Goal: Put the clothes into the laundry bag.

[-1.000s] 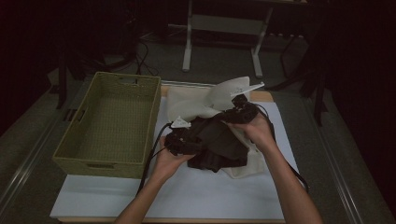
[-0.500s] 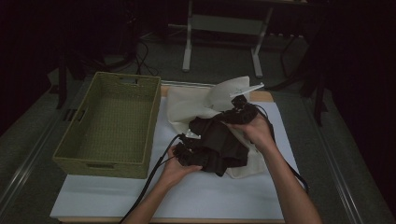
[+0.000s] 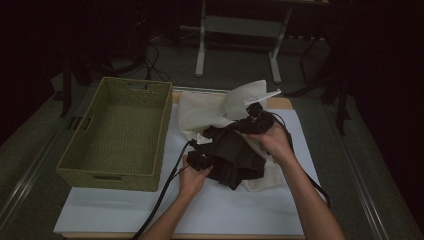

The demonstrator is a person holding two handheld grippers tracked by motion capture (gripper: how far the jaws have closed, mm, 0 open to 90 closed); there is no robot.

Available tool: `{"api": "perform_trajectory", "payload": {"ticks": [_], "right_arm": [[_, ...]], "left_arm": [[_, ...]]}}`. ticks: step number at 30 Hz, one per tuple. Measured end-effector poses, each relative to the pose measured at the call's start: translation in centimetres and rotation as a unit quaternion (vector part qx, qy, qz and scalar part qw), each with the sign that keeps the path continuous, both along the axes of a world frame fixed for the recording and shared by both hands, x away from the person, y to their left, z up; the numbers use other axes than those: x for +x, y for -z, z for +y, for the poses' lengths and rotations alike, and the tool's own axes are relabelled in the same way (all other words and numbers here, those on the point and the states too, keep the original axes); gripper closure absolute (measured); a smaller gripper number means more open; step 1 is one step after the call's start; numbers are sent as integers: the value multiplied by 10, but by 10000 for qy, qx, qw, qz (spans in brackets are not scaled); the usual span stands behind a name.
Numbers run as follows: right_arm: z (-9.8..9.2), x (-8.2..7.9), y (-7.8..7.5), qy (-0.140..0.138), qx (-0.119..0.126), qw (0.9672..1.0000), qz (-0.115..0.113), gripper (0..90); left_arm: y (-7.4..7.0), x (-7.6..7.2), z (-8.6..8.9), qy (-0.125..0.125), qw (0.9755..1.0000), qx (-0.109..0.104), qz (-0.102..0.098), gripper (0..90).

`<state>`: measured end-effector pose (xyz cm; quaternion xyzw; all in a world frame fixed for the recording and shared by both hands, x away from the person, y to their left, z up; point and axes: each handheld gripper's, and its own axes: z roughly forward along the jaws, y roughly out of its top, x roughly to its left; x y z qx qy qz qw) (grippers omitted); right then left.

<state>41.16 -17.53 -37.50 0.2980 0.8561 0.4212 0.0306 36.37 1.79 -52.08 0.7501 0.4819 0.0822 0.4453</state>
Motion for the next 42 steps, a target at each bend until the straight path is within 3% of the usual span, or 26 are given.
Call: {"api": "perform_trajectory", "payload": {"ticks": [3,8,11,13,15,17,20,23,27,28,29,34,37,42], "right_arm": [[-2,-1,-4,-18,52,10000,-39,853],[0,-4,-7,-80,151,9998,-63,853],[2,-3,-8,-77,241,9997,-69,853],[1,-3,-8,-68,221,9997,-70,853],[0,-4,-7,-71,150,9998,-107,852],[-2,-4,-6,-42,64,9999,-111,851],[-7,-2,-4,31,45,9999,-118,848],[-9,-1,-1,61,85,9999,-87,847],[-10,0,2,61,77,9999,-84,847],[-10,0,2,67,81,9999,-72,847],[-10,-1,3,53,75,9999,-80,847],[-10,0,5,49,89,9999,-60,847],[-10,-1,7,29,77,10000,-52,846],[-15,-1,9,57,92,9999,-34,846]], "left_arm": [[-12,4,1,-119,9993,-316,-165,841],[-23,10,-13,-153,9978,-587,-257,843],[-14,10,-30,-116,9988,-452,-174,841],[-4,12,-36,-37,9996,-278,31,826],[0,14,-33,92,9994,-284,171,752],[-4,14,-29,207,9992,-237,239,614],[-14,8,-19,416,9987,19,293,452],[-23,-5,-6,455,9977,432,258,375],[-25,-17,7,387,9971,575,321,375],[-26,-27,19,224,9954,915,160,375],[-26,-30,24,144,9945,1027,117,378],[-21,-30,44,-137,9958,894,140,468],[-16,-28,45,-173,9952,953,121,508],[-11,-29,44,-302,9931,1121,-168,574]]}}
